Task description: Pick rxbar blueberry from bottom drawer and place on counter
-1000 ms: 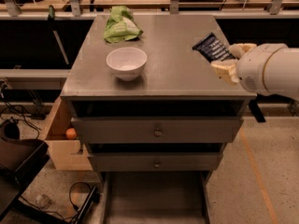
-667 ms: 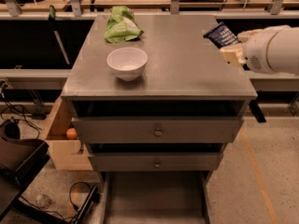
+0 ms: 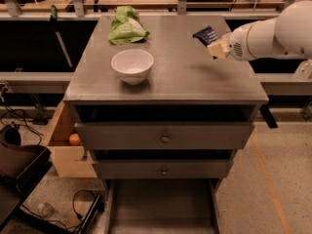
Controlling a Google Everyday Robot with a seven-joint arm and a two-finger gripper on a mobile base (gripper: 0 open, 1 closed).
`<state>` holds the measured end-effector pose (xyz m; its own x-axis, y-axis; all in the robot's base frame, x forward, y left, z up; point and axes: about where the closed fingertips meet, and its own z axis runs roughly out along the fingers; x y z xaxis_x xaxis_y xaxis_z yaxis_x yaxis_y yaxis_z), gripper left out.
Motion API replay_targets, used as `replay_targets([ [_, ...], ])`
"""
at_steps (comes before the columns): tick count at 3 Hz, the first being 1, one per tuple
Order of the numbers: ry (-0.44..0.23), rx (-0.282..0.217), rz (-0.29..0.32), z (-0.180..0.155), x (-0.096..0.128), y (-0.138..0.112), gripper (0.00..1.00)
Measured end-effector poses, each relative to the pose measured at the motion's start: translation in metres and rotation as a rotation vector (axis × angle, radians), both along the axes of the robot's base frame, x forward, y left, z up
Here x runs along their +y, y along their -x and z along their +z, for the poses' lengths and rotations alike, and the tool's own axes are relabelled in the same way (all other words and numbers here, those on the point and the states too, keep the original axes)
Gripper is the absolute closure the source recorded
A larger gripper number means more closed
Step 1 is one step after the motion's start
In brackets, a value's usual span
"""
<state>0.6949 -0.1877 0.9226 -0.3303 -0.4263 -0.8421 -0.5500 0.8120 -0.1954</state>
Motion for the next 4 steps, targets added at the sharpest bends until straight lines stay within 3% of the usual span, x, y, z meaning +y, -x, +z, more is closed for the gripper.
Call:
replay_targets([
  [1, -0.017, 0.001, -0.001, -0.0012, -0.0027, -0.0085, 0.82],
  [4, -0.015, 0.004, 0.008, -0.0031, 0.0031, -0.0082, 0.13],
])
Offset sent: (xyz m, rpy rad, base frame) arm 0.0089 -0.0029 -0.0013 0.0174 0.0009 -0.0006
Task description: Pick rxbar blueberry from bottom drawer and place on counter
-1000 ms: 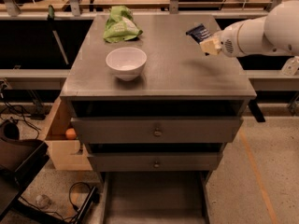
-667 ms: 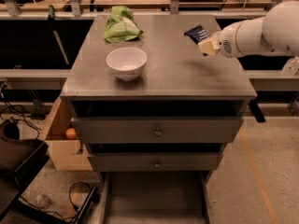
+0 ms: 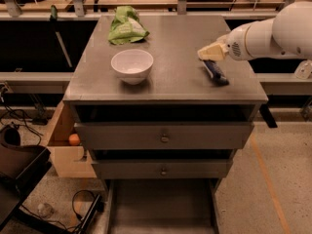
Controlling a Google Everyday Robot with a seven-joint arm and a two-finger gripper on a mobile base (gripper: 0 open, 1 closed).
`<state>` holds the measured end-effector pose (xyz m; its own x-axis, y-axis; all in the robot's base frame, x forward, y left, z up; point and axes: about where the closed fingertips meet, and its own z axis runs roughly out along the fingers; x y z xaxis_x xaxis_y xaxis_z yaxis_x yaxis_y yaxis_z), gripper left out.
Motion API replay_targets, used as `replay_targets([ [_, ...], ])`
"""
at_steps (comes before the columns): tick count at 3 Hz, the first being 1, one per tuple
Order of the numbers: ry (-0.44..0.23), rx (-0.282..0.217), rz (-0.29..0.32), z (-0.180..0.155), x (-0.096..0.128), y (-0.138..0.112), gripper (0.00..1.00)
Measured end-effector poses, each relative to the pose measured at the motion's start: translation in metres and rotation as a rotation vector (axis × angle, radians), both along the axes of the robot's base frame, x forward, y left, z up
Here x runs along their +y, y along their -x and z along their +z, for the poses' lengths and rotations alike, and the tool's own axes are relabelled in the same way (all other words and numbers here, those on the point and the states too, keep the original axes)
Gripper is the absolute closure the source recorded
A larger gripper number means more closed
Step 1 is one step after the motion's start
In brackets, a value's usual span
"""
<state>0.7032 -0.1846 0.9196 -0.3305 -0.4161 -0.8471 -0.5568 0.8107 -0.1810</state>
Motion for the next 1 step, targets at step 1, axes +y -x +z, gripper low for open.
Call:
replay_targets([
  [1, 0.000, 0.001, 0.003, -0.0006, 0.0018, -0.0002, 0.00],
])
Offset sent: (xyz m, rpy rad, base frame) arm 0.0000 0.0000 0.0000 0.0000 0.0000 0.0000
